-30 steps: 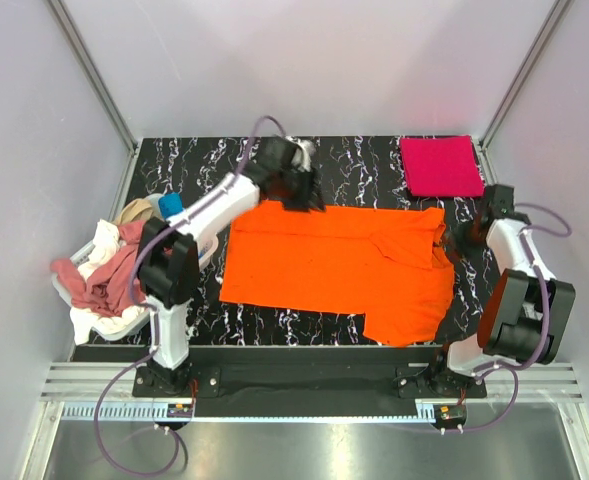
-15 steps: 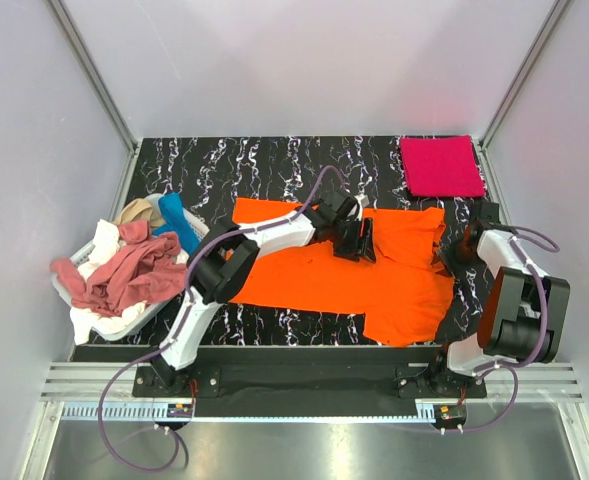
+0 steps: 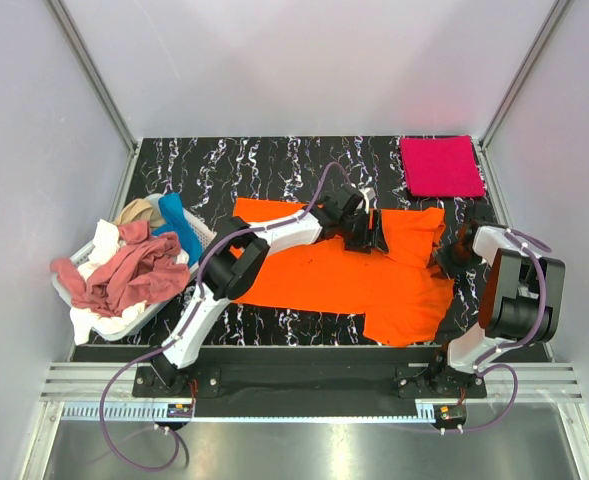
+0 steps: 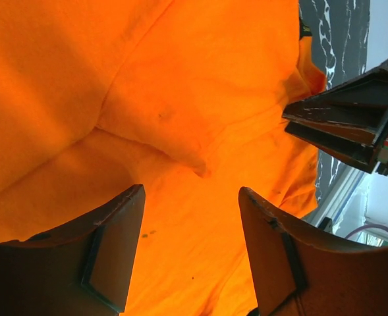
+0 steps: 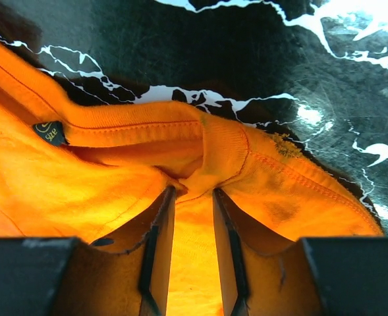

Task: Fold and stack the t-shirts
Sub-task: Fold the tshirt

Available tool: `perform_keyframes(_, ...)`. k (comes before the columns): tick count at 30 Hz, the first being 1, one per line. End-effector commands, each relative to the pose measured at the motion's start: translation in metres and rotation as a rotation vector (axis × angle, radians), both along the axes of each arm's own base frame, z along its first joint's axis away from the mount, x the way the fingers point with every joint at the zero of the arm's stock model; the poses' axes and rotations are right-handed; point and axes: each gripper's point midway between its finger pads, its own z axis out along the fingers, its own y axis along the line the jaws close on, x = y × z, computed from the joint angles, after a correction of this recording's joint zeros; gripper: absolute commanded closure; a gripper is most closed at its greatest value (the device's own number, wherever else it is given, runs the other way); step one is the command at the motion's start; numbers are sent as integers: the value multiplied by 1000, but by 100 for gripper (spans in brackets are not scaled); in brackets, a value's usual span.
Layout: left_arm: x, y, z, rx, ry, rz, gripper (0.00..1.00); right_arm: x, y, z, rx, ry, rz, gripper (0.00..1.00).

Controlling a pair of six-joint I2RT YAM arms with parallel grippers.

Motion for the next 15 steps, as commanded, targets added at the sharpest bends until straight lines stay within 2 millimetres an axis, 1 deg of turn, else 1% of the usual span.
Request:
perform_keyframes(1,14,-14,15,-52,-41,4,36,13,0,-2,-9,-24,-6,64)
perform_keyframes(5,17,-19,13,-57,-32,13,36,15,-3,1,-31,-33,-5,68)
perform_keyframes(6,17,-20,13,-58,-29,13,37,15,-4,2,-35,-37,-6,72)
perform_keyframes(10,21,-24,13,-66,-32,16,41,18,-7,9,-52,-58,-5,80)
perform_keyframes(12,22,-23,12,-66,-29,17,44,20,-7,12,-54,-67,-5,81)
perform_keyframes(14,21,-25,10,-69,-21,14,45,22,-7,12,-53,-68,7,76)
perform_keyframes(15,21,-25,11,-71,-23,14,48,23,-6,13,-49,-71,13,72)
